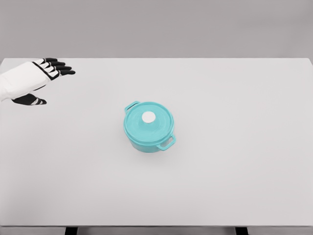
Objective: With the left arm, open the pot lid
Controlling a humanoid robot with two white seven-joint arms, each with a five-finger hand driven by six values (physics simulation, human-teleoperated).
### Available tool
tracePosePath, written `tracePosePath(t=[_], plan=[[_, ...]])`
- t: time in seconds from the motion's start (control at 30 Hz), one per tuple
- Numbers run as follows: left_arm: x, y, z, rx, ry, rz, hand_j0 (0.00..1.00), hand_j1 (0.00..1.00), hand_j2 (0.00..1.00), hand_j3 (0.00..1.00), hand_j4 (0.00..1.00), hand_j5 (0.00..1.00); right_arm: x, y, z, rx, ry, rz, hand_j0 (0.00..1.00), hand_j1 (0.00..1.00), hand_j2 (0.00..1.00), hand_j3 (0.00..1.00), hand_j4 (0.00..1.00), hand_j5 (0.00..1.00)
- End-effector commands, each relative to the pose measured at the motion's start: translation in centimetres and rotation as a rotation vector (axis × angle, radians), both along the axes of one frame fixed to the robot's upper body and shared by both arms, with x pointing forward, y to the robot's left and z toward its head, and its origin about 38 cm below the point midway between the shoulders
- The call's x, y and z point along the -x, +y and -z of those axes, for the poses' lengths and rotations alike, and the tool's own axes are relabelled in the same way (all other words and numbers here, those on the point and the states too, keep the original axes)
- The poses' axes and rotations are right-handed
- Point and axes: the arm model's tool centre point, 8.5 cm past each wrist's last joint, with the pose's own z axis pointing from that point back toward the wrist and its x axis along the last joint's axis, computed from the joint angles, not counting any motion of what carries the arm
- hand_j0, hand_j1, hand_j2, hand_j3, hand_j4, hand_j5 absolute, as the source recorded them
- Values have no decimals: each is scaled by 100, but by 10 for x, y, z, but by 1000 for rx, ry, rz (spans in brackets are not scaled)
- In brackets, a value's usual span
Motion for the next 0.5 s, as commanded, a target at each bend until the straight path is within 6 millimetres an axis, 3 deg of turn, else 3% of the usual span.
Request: tracePosePath(t=[0.0, 0.1, 0.2, 0.27, 0.37, 0.43, 0.47], plan=[[0, 0, 0, 3, 1, -1, 100, 100, 100, 100, 100, 100, 7, 1, -1, -2, 23, 0, 100, 100, 100, 100, 100, 100], [-1, 2, -1, -6, -2, -4, 100, 100, 100, 100, 100, 100, 7, 1, -1, -3, 21, 5, 100, 100, 100, 100, 100, 100], [0, 13, 10, -189, 109, -38, 100, 100, 100, 100, 100, 100, 7, 1, -1, -3, 21, 4, 100, 100, 100, 100, 100, 100], [-4, 19, -10, -151, 57, -68, 100, 100, 100, 100, 100, 100, 7, 1, -1, -5, 21, 4, 100, 100, 100, 100, 100, 100], [-7, 21, -13, -112, 36, -90, 100, 100, 100, 100, 100, 100, 7, 1, -1, -5, 21, 2, 100, 100, 100, 100, 100, 100], [-8, 23, -4, -262, 104, -104, 100, 100, 100, 100, 100, 100, 7, 1, -1, -5, 21, 2, 100, 100, 100, 100, 100, 100], [-15, 20, -19, -307, 123, -115, 100, 100, 100, 100, 100, 100, 7, 1, -1, -5, 21, 2, 100, 100, 100, 100, 100, 100]])
